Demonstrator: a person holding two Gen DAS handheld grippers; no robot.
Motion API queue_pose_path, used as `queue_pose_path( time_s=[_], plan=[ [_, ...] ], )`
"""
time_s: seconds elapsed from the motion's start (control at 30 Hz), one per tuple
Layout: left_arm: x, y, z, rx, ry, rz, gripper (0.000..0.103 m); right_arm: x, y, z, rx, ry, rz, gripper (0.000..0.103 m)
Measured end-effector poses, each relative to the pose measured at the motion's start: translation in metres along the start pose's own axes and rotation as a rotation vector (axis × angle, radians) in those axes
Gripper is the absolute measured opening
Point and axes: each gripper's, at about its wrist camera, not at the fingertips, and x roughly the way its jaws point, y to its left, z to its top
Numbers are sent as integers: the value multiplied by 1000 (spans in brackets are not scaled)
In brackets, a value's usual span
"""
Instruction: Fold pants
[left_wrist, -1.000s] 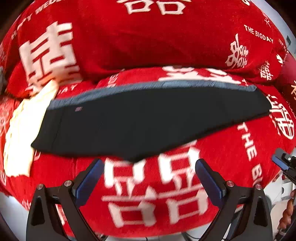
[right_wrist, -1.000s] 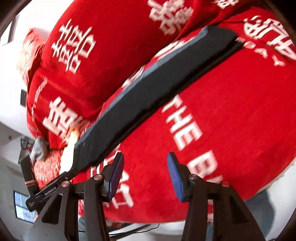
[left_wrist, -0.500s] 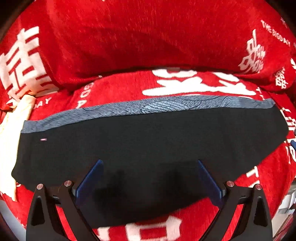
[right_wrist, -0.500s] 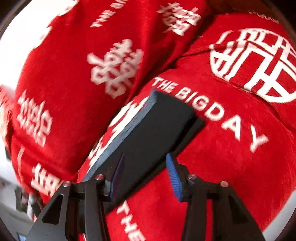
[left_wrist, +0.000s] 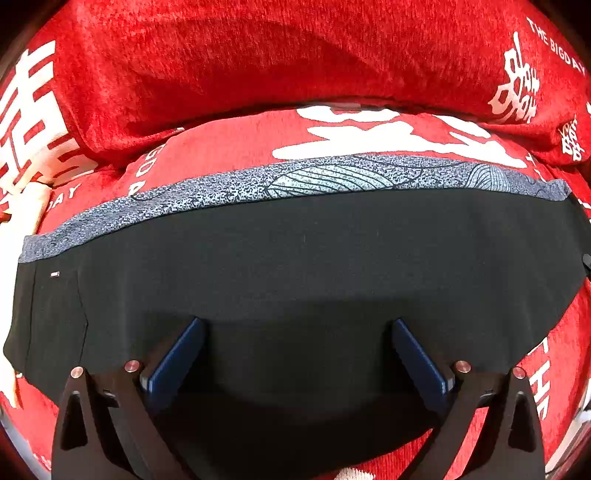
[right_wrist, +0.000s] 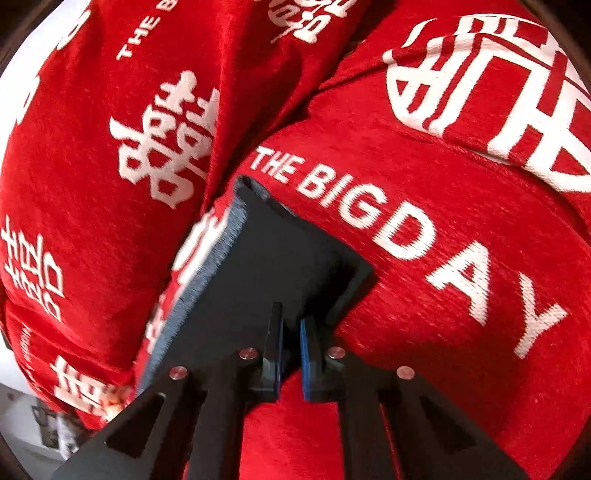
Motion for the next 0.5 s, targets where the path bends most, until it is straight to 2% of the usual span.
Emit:
queue_pose_path(
  time_s=[0.1, 0.23, 0.5],
  plan=[
    [-1, 1, 0, -3, 5, 1, 102, -8, 0, -2, 14, 4, 27, 13],
    [-7, -3, 2, -8, 11, 17, 102, -20, -6, -16, 37, 30, 123, 20],
    [-23, -59, 13, 77, -30, -51, 102, -11, -28, -24, 143, 39, 199, 25]
  ],
)
